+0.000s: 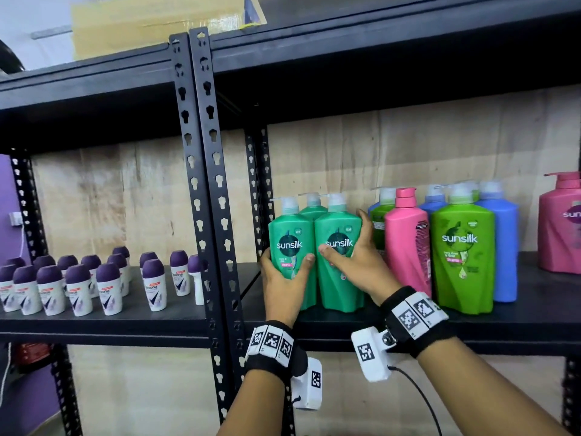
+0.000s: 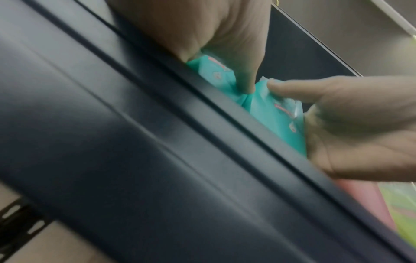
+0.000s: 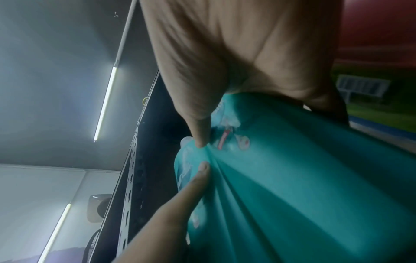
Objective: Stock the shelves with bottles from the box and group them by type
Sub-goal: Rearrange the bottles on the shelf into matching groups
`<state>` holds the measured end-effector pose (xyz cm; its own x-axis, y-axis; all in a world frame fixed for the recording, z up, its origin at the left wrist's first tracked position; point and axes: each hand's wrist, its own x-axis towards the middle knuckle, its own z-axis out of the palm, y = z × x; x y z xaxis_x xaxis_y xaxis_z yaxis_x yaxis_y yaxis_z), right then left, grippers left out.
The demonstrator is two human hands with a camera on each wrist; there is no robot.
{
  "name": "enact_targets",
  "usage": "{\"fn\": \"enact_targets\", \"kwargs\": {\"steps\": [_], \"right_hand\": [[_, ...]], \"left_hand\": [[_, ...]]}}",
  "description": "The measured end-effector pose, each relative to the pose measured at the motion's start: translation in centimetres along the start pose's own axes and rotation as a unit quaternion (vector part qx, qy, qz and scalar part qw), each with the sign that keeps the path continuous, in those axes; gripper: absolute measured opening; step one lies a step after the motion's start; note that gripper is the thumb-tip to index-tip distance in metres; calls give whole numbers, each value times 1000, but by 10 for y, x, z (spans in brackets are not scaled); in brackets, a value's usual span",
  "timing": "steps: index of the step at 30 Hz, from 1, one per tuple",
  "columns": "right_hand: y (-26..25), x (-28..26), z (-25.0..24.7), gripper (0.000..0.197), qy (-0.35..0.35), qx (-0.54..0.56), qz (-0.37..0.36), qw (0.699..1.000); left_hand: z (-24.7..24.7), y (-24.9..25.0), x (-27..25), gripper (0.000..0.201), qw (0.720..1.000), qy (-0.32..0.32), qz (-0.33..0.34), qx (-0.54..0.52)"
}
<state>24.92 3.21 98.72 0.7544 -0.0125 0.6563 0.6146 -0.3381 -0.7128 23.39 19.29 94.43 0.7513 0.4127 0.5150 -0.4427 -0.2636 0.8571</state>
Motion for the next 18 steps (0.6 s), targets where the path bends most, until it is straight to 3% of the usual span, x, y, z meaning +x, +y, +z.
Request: {"fn": "enact_targets", "kwargs": {"steps": [7, 12, 18], "right_hand": [[16, 14, 22, 118, 3, 80, 92, 993], [22, 35, 42, 96, 0, 109, 131, 985], [28, 59, 56, 104, -27, 114, 177, 977]], "left_hand": [[-2, -1, 2, 83, 995, 75, -35, 59], [-4, 1, 1, 85, 992, 108, -51, 48], [-3, -1, 3, 87, 993, 98, -50, 43]]}}
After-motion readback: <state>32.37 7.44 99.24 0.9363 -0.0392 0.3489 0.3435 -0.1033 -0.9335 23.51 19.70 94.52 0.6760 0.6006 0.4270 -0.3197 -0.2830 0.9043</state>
